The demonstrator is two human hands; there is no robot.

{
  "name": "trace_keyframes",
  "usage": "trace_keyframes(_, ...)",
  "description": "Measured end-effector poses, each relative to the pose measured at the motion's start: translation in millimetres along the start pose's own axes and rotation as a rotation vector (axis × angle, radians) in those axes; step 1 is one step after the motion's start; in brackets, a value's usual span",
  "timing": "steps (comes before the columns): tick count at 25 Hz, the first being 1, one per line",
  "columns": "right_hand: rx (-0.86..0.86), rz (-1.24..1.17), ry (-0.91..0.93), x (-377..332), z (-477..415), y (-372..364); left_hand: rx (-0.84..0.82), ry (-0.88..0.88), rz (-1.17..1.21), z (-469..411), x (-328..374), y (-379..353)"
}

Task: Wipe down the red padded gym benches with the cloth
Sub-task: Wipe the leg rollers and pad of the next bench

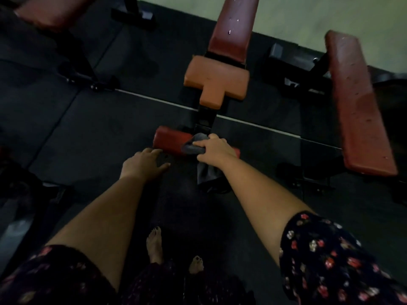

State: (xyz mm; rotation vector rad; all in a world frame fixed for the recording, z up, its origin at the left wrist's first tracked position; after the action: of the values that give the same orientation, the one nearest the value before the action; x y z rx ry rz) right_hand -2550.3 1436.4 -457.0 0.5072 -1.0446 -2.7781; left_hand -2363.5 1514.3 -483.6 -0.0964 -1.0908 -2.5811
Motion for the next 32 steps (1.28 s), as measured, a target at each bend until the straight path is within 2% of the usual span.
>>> trace_keyframes(3, 0.04, 0.014, -0.008, -4, 45, 21, 0.061, -0.062, -0.069, 31, 36, 42)
trace_keyframes(6, 0.09, 0.007, -0.004, -8, 84, 48, 0.083, -0.09, 0.043, 56, 56, 69)
trace_keyframes(8, 0.111, -0.013, -0.015, -6, 101, 59, 0.07, -0.101, 0.109, 70, 59, 71)
trace_keyframes(17, 0.172, 0.081, -0.017, -40, 143, 86, 0.195, -0.095, 0.008, 129, 49, 115)
trace_keyframes(23, 0.154, 0.18, 0.083, -104, 123, 87, 0.235, -0.065, -0.142, 135, 1, 140)
trace_keyframes(32, 0.097, 0.306, 0.11, -243, 37, 114, 0.262, -0.033, -0.05, 97, -129, 213)
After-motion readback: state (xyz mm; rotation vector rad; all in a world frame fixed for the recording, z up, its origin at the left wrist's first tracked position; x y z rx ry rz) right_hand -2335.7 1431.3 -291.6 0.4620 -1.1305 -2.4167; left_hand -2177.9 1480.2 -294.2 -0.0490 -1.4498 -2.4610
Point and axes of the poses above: each hand's wrist, its own z-axis away from the middle knuckle, its own y-axis out of the back of the hand, x = y × z, the point moved 10 cm from there along -z, towards the middle knuckle, and after that the axes turned 15 degrees about -x, right-handed, at the moved point
